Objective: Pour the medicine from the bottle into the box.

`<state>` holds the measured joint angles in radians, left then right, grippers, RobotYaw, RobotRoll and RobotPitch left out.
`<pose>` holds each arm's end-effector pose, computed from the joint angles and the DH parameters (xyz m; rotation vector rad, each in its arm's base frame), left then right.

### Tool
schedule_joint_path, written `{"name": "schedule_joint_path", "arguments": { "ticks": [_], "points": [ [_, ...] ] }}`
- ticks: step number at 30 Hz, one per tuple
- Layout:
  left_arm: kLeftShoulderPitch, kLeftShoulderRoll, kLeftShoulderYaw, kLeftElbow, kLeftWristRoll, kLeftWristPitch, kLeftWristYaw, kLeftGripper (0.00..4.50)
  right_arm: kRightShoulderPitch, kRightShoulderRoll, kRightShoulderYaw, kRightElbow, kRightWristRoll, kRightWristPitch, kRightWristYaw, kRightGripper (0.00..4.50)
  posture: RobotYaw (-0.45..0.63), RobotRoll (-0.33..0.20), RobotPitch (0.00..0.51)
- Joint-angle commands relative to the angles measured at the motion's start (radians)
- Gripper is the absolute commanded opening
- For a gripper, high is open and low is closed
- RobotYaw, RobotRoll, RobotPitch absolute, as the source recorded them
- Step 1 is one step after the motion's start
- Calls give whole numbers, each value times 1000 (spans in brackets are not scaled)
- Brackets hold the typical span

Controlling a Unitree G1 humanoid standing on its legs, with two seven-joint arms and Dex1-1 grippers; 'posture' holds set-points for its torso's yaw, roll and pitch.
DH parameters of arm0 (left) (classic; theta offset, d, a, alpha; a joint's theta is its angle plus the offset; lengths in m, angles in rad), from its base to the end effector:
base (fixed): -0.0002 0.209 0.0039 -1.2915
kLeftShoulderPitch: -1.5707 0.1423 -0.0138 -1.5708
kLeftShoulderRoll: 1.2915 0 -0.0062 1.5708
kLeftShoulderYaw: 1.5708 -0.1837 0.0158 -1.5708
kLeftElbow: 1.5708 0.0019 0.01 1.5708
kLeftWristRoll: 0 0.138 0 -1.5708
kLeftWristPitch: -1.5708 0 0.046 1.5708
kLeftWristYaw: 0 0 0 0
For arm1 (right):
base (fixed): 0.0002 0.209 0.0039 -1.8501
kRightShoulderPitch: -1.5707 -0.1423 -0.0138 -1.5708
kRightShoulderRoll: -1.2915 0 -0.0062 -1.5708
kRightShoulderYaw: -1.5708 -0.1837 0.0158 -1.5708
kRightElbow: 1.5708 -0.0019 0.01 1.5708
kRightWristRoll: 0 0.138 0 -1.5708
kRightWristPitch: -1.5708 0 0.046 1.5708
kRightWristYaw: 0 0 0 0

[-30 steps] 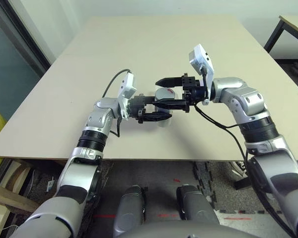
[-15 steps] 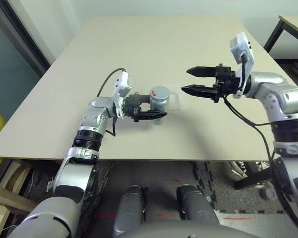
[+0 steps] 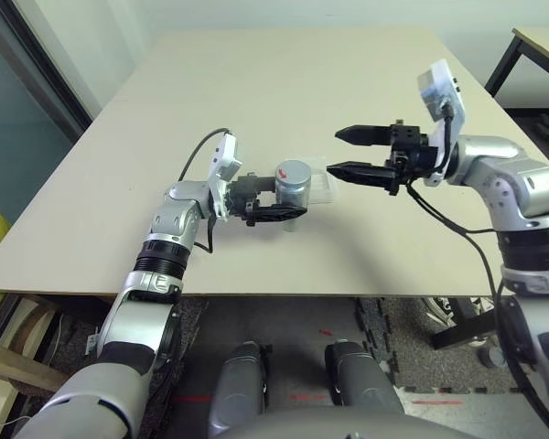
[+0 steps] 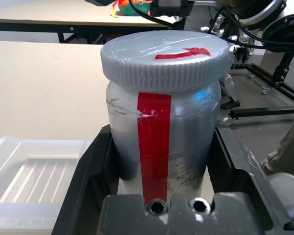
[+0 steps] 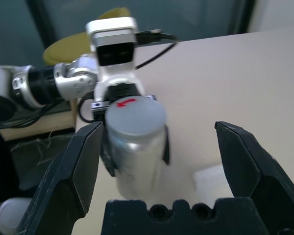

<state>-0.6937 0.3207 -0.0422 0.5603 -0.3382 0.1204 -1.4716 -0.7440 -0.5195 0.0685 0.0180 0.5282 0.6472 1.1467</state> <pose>0.3262 0.1843 0.1242 0.0041 -0.0004 -1.5214 0.3003 -0.1816 0.2158 -0.0979 0.0358 1.3787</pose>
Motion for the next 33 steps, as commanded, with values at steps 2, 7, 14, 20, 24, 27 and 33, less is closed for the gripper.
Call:
{"name": "schedule_joint_path", "arguments": {
  "ticks": [2, 7, 14, 20, 24, 27, 33],
  "points": [
    [4, 1, -11, -11, -5, -2, -3, 2710, -34, 24, 57, -22, -13, -11, 14, 4500, -106, 0, 57],
    [8, -3, -14, -12, -3, -4, -2, 2710, -66, 57, 108, 3, -39, -35, 22, 4500, -103, 0, 56],
    [18, -8, -23, -26, -6, 0, -1, 2710, -82, 78, 151, 45, -91, -75, 32, 4500, -99, 0, 56],
    [28, -9, -29, -43, -9, 4, 0, 2710, -86, 88, 166, 83, -126, -100, 36, 4500, -95, 0, 55],
    [31, -10, -29, -50, -9, 7, 2, 2710, -84, 93, 163, 86, -130, -97, 40, 4500, -94, 0, 55],
    [34, -9, -29, -52, -8, 8, 3, 2710, -83, 96, 160, 86, -127, -91, 40, 3908, -92, 0, 59],
    [42, -5, -28, -60, -9, 14, 5, 2710, -89, 118, 119, 86, -85, -54, 25, 2591, -89, 0, 63]
  ]
}}
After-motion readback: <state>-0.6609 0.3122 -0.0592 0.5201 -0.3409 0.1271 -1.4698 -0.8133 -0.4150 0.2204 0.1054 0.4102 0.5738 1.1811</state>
